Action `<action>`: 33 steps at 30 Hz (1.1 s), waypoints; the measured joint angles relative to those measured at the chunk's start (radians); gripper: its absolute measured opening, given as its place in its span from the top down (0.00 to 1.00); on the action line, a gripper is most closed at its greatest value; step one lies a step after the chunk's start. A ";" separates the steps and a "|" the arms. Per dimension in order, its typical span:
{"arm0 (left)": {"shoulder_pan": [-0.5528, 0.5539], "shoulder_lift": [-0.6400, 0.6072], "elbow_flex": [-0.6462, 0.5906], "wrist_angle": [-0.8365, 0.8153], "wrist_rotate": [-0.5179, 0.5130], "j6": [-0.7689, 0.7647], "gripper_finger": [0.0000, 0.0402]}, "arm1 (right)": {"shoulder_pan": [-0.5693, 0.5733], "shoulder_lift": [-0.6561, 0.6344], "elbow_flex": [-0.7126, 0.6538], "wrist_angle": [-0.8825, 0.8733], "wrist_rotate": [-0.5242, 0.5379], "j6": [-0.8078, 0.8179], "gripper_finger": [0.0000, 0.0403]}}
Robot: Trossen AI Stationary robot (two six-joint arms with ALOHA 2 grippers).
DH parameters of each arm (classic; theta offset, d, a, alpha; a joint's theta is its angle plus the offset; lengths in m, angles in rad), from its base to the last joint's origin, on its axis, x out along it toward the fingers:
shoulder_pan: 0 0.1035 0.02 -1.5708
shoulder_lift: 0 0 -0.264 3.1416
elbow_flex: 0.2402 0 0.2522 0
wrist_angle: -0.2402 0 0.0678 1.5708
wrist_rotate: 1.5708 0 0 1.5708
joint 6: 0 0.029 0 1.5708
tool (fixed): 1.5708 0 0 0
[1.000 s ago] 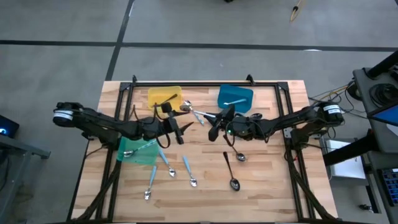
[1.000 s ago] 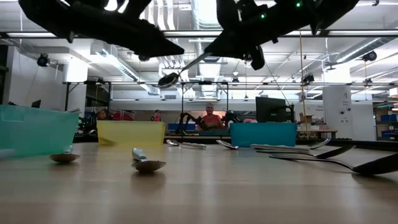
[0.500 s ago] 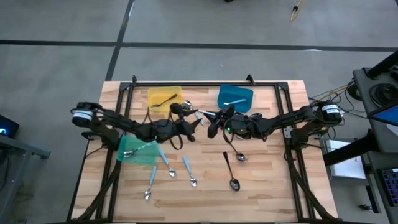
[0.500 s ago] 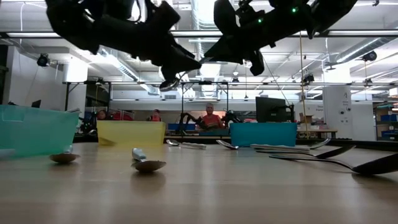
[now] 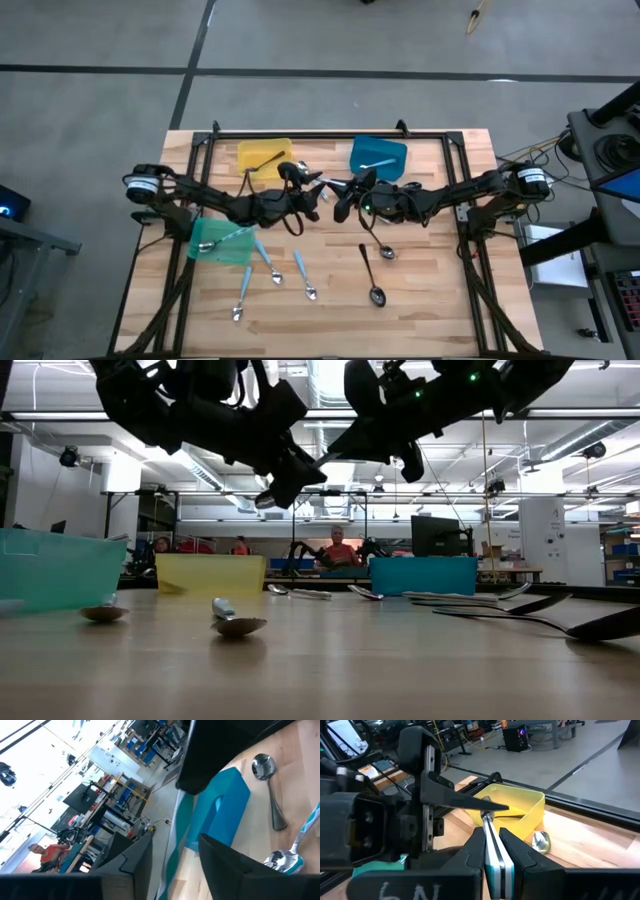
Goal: Sort silverware by color (type)
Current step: Put the blue patterned spoon into the green bin
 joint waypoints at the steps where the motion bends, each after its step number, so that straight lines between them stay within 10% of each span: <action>1: 0.000 -0.001 0.000 0.000 0.000 -0.001 0.68 | 0.000 0.000 0.000 0.000 0.000 0.001 0.94; 18: -0.001 -0.002 0.046 -0.123 -0.001 -0.091 0.96 | 0.000 0.002 0.000 -0.005 0.012 -0.003 0.94; 33: -0.004 -0.059 0.125 -0.451 0.003 -0.238 0.96 | 0.001 -0.060 -0.001 -0.085 -0.004 -0.003 0.59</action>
